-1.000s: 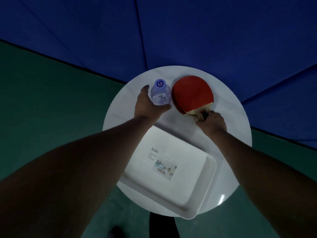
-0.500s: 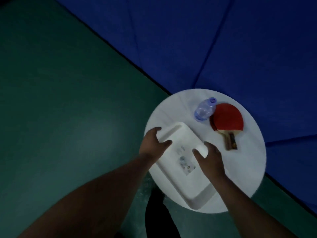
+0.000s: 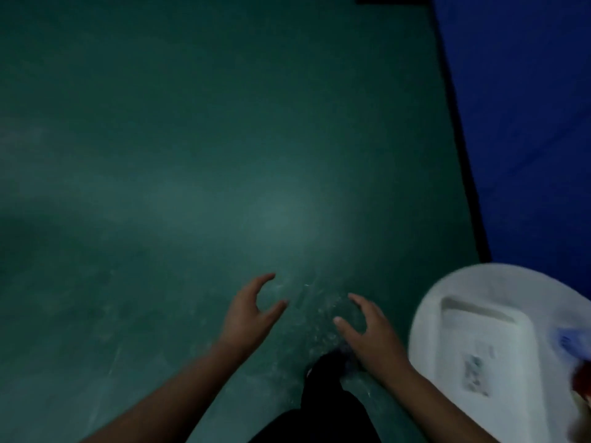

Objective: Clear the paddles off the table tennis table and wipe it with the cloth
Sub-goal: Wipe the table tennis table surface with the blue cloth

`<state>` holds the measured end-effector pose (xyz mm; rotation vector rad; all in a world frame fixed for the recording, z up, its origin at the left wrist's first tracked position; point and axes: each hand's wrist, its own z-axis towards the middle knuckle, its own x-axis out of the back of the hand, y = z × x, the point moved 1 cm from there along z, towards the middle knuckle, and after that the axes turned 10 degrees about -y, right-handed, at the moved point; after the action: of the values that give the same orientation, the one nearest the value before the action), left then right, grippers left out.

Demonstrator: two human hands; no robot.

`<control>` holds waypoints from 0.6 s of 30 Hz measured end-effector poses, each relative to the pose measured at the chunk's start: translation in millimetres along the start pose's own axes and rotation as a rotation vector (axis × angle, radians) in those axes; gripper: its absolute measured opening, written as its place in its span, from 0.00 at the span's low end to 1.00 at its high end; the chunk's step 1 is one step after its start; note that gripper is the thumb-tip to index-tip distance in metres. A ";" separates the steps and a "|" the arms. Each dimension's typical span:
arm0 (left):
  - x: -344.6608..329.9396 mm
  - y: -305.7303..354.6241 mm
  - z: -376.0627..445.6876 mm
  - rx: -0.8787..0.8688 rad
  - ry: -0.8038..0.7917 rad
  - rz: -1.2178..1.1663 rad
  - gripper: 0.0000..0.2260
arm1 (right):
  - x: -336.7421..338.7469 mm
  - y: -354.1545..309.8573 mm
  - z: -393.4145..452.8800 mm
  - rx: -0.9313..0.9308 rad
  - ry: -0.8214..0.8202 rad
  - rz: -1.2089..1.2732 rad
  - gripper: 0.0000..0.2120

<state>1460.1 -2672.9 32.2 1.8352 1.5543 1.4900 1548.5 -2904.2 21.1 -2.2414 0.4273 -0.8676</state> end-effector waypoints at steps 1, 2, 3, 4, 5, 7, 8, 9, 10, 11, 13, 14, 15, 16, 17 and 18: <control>18.3 -22.6 -27.3 0.020 0.073 -0.045 0.24 | -20.4 -17.0 -5.0 0.049 -0.043 -0.048 0.29; 35.1 -45.4 -56.4 0.045 0.146 -0.093 0.24 | -42.3 -33.7 -11.4 0.100 -0.084 -0.095 0.28; 50.6 -68.3 -87.4 0.070 0.218 -0.142 0.24 | -65.6 -48.5 -19.3 0.148 -0.124 -0.143 0.28; 63.9 -90.5 -118.5 0.091 0.290 -0.191 0.23 | -89.3 -62.7 -28.1 0.192 -0.165 -0.188 0.27; 76.5 -113.5 -149.9 0.111 0.353 -0.245 0.23 | -115.4 -77.6 -38.9 0.235 -0.209 -0.235 0.27; 99.8 -151.9 -214.1 0.154 0.464 -0.337 0.22 | -168.9 -104.8 -61.4 0.308 -0.301 -0.292 0.27; 105.7 -161.7 -233.7 0.155 0.500 -0.370 0.21 | -183.7 -113.4 -70.5 0.319 -0.330 -0.291 0.26; 116.6 -180.0 -267.6 0.176 0.569 -0.426 0.21 | -213.7 -129.1 -84.1 0.356 -0.382 -0.312 0.25; 127.3 -197.0 -301.3 0.197 0.637 -0.485 0.20 | -244.3 -143.7 -97.9 0.388 -0.435 -0.340 0.24; 135.3 -210.6 -328.8 0.206 0.702 -0.534 0.19 | -268.9 -156.0 -110.6 0.403 -0.476 -0.360 0.23; 149.2 -237.2 -382.1 0.232 0.850 -0.638 0.19 | -317.9 -181.8 -136.2 0.437 -0.574 -0.380 0.21; 155.3 -248.3 -405.6 0.243 0.915 -0.692 0.18 | -340.4 -193.9 -147.2 0.456 -0.611 -0.380 0.21; 161.2 -259.1 -426.2 0.254 0.973 -0.738 0.18 | -361.4 -205.4 -157.0 0.476 -0.649 -0.385 0.20; 166.6 -269.5 -444.4 0.263 1.025 -0.779 0.17 | -381.8 -217.1 -165.4 0.492 -0.688 -0.393 0.20; 171.6 -279.7 -459.6 0.270 1.070 -0.820 0.17 | -400.5 -229.4 -172.9 0.501 -0.723 -0.403 0.20; 176.8 -289.7 -472.5 0.278 1.110 -0.862 0.17 | -418.0 -241.7 -179.5 0.504 -0.759 -0.414 0.19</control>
<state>887.7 -2588.8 92.6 0.0768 2.5964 1.8888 1135.8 -2604.7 94.4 -2.0000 -0.5610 -0.2098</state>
